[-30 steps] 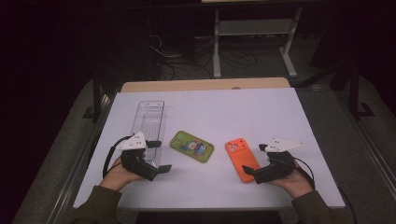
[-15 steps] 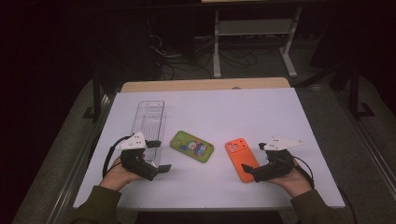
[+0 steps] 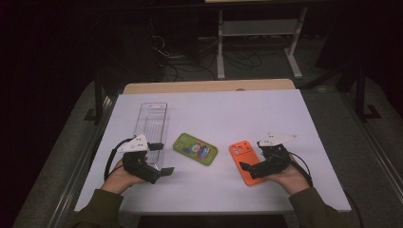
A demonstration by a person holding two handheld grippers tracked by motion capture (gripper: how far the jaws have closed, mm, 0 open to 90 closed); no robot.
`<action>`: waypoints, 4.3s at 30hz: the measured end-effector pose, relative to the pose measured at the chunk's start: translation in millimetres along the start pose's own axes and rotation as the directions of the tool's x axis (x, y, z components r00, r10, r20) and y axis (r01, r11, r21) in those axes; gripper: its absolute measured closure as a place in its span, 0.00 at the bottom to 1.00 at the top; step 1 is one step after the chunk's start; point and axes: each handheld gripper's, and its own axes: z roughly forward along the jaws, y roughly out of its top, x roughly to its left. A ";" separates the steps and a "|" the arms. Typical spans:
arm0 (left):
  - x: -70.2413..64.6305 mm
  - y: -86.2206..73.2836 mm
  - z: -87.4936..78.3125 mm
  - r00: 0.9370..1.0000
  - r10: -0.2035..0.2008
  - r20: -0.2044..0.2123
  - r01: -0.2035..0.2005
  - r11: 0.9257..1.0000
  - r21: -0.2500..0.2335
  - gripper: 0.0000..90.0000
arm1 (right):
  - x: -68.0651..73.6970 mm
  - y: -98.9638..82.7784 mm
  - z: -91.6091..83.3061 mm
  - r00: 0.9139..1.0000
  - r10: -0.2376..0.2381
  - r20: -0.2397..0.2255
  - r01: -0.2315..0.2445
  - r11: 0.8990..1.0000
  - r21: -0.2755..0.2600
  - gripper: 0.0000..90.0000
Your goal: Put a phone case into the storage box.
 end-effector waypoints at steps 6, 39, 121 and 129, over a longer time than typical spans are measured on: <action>0.0 -0.7 0.3 1.000 0.000 0.001 0.000 1.000 -0.003 0.00 | -0.5 7.2 8.8 1.000 -0.006 -0.012 0.006 1.000 0.017 0.00; 1.3 -0.7 -0.2 1.000 0.004 0.001 -0.004 1.000 -0.003 0.00 | 19.8 9.0 43.6 0.979 -0.035 -0.199 0.094 0.950 0.296 0.91; 1.8 0.6 3.1 1.000 0.007 0.009 -0.007 1.000 0.006 0.00 | -5.1 -35.0 -23.3 0.999 0.020 0.047 -0.016 0.998 -0.066 0.00; 2.3 0.4 3.1 1.000 0.006 0.009 -0.006 1.000 0.008 0.00 | -8.7 -29.4 -22.6 0.999 0.025 0.040 -0.023 0.999 -0.048 0.00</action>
